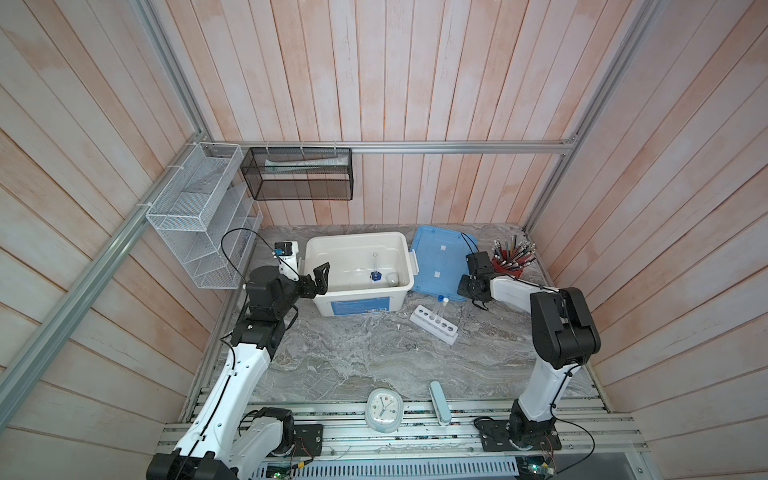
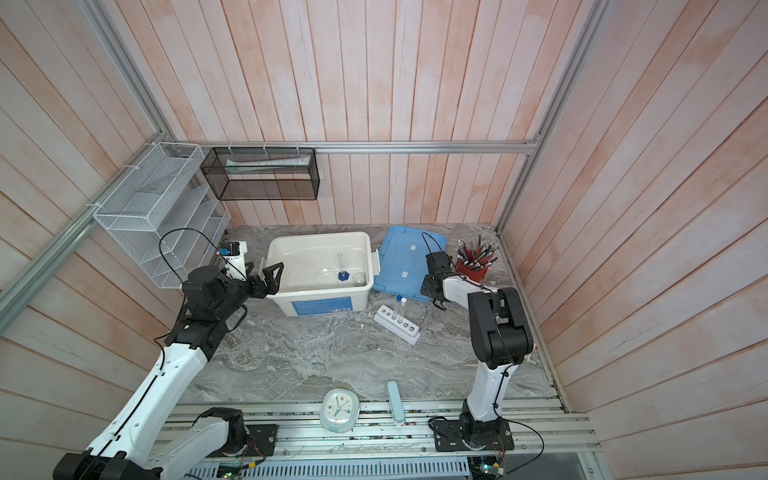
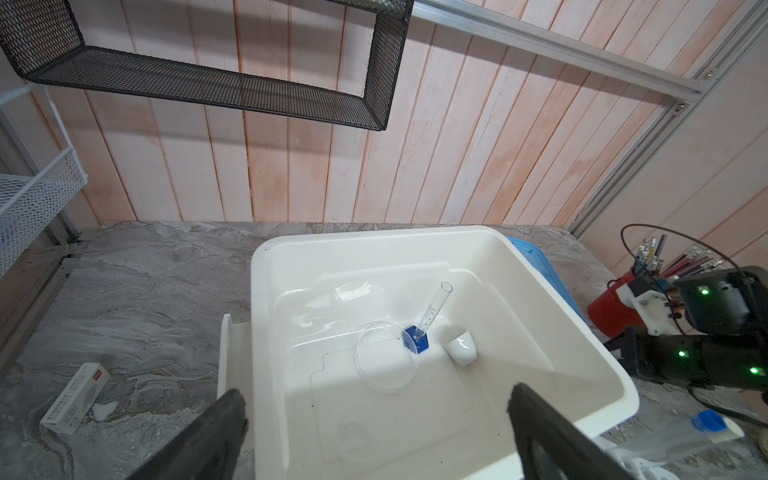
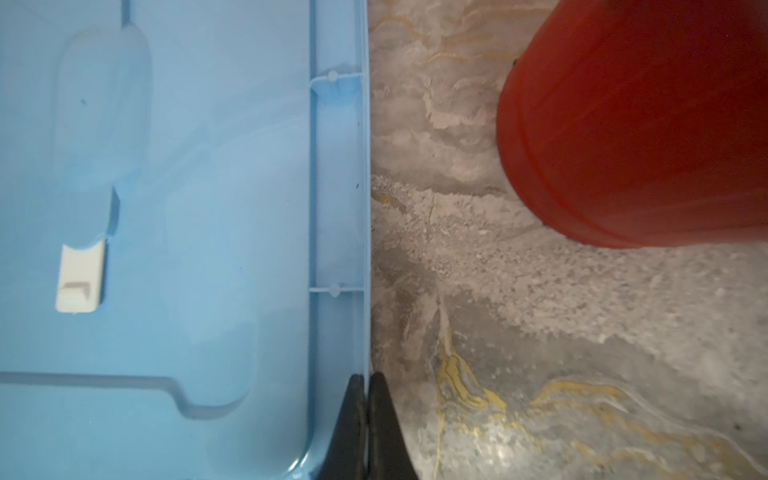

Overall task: Organize the chemistry lab equipment
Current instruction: 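Lift the blue lid upright with the right gripper while the left gripper reaches toward it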

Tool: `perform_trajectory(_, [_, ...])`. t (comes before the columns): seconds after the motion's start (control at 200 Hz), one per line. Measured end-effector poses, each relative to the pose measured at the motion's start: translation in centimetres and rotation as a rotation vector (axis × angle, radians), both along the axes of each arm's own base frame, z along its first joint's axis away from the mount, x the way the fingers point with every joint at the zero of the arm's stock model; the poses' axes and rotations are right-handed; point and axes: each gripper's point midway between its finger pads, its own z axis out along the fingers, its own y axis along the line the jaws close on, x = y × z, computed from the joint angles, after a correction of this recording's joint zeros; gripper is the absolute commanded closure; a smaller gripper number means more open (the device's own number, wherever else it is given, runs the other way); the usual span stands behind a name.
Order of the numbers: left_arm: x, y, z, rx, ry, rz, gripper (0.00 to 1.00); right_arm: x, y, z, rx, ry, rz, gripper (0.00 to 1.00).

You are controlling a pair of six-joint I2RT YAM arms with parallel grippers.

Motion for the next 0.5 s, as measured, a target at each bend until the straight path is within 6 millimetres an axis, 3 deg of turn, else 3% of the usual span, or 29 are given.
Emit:
perform_trajectory(0.26, [0.0, 0.0, 0.0, -0.001, -0.001, -0.001, 0.00, 1.8, -0.5, 7.5, -0.067, -0.124, 0.039, 1.00])
perform_trajectory(0.5, [-0.1, 0.0, 0.1, -0.002, -0.004, -0.002, 0.00, 1.8, -1.1, 10.8, -0.128, -0.167, 0.047, 1.00])
